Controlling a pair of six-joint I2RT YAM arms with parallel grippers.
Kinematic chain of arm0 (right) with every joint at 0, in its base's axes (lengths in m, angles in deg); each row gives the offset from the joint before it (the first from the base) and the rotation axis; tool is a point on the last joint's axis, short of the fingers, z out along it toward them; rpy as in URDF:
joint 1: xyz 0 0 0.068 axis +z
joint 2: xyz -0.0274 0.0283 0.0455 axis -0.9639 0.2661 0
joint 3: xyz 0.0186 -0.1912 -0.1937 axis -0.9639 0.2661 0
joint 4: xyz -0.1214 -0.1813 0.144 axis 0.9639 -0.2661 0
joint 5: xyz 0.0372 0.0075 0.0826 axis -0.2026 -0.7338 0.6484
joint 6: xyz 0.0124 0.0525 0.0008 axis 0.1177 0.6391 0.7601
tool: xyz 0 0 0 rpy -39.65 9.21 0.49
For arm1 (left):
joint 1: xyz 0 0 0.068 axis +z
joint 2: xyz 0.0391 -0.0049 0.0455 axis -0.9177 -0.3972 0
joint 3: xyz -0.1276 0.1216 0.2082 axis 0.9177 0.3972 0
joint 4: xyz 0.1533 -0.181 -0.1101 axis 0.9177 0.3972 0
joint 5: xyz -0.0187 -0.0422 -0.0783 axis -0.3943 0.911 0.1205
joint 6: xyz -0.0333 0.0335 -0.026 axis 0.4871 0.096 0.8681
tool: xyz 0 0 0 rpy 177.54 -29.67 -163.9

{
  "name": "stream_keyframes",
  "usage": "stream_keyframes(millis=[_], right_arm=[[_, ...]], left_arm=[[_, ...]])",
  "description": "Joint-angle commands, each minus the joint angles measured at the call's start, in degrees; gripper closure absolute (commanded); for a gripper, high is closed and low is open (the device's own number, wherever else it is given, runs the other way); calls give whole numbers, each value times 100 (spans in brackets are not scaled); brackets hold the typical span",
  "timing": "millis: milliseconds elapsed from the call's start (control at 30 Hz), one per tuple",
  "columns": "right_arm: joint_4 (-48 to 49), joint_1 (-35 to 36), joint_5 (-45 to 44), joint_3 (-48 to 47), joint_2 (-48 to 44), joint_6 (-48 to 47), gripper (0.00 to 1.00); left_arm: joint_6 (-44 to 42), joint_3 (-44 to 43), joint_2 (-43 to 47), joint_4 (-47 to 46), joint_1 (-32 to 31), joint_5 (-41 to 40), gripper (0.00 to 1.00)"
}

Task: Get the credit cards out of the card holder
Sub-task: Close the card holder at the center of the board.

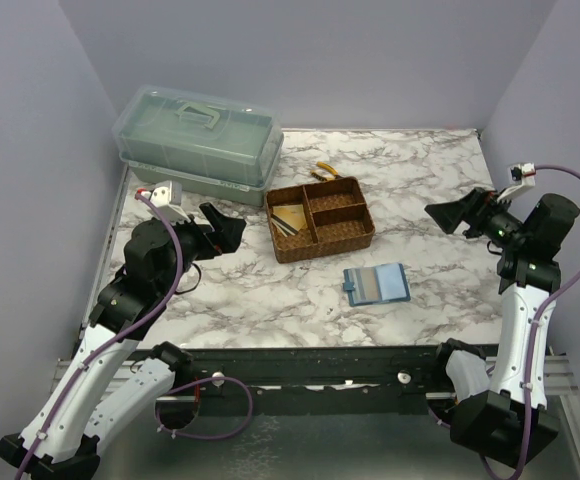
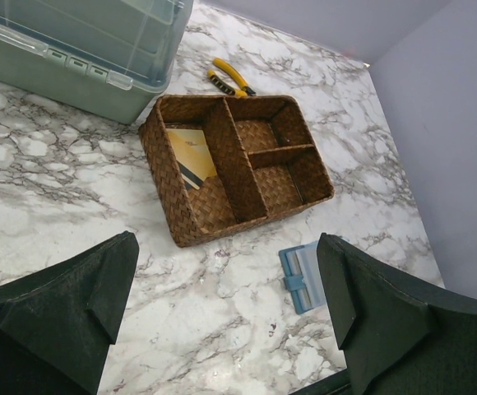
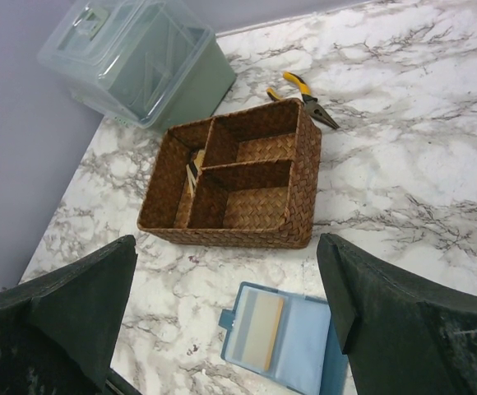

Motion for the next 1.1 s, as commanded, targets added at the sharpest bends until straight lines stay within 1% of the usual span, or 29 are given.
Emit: stream_keyframes(millis=[0, 167, 267, 300, 333, 400, 467, 500, 567, 633, 733, 833, 933, 1000, 1067], right_arm=[[69, -32, -100, 72, -86, -48, 0], [69, -33, -64, 170, -94, -91, 0], [10, -32, 137, 286, 8, -306, 0], [-64, -36, 340, 309, 73, -537, 0], [-184, -32, 640, 326, 172, -859, 0], [-601, -32, 1262, 314, 391, -1734, 0], [-1023, -36, 1595, 251, 636, -2304, 0], [-1120, -32, 1699, 256, 718, -2474, 0], [-1090, -34, 1877, 375, 756, -2647, 0], [-865, -24, 2048, 589, 738, -2652, 0], [-708, -23, 2206, 767, 815, -2677, 0], [-940, -17, 2388, 664, 1008, -2983, 0], [-943, -15, 2461, 650, 1114, -3040, 0], [-842, -15, 2526, 693, 1136, -3078, 0], [-668, -18, 2552, 765, 1141, -3013, 0]], left_arm=[[15, 13, 52, 26, 33, -74, 1], [116, 122, 42, -76, 33, 179, 1], [309, 405, 64, -546, 34, 744, 1], [391, 561, 66, -804, 35, 1059, 1], [468, 741, 35, -1080, 33, 1551, 1], [635, 1044, -109, -1596, 25, 2219, 2], [844, 1282, -426, -1916, -3, 2593, 4], [908, 1353, -575, -1993, -97, 2636, 6], [1001, 1448, -878, -2009, -341, 2439, 8], [1080, 1495, -1217, -2022, -747, 2061, 11], [841, 1395, -1785, -2003, -1715, 1266, 13], [144, 1198, -2394, -2002, -2436, 679, 17], [-890, 909, -3026, -2076, -2900, 372, 19], [-1493, 758, -3458, -2249, -3065, 395, 20], [-2047, 735, -3887, -2679, -3116, 662, 23]])
